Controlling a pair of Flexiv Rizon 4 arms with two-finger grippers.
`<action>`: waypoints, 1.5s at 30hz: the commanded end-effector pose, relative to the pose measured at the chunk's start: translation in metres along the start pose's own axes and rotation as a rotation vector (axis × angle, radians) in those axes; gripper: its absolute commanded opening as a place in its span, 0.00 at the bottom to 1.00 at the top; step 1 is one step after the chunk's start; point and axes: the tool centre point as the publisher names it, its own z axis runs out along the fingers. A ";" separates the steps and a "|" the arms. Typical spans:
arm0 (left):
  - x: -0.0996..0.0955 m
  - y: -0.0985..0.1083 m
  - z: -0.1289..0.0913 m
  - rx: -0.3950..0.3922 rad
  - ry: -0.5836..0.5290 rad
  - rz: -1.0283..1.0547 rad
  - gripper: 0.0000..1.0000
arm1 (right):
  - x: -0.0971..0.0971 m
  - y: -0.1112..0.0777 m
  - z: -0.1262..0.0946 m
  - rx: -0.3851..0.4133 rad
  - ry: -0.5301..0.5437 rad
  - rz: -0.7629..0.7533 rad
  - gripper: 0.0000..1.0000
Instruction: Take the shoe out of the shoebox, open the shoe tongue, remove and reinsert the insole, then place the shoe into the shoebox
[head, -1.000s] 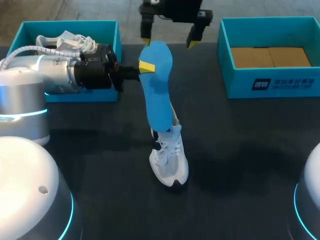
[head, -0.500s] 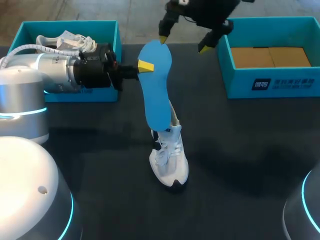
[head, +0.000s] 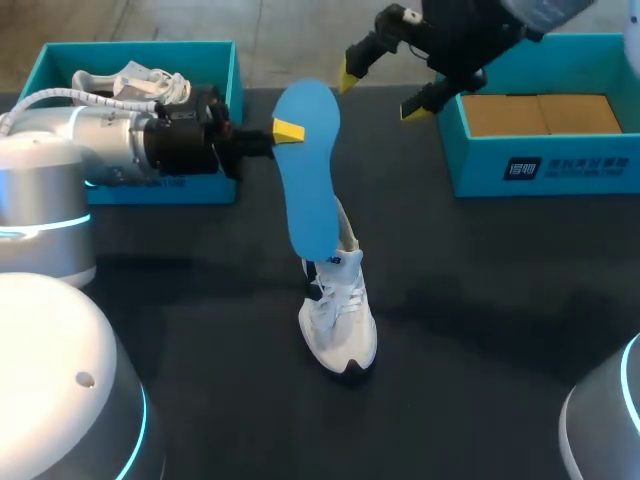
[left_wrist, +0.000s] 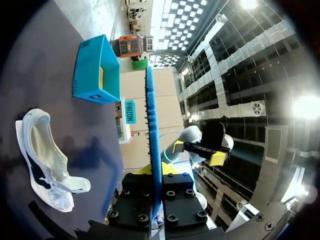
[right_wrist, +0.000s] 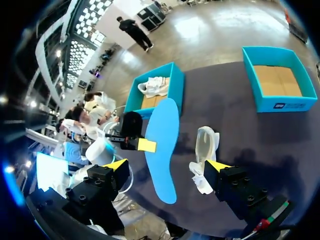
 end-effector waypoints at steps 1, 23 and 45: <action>0.000 0.002 -0.001 0.003 0.002 0.001 0.00 | -0.005 -0.005 0.003 0.023 0.475 -0.013 1.00; 0.009 0.007 -0.001 -0.032 0.040 0.013 0.00 | -0.022 -0.020 0.030 0.060 0.658 0.015 1.00; 0.013 0.007 0.000 -0.055 0.064 0.030 0.00 | -0.034 -0.027 0.048 0.061 0.686 0.072 1.00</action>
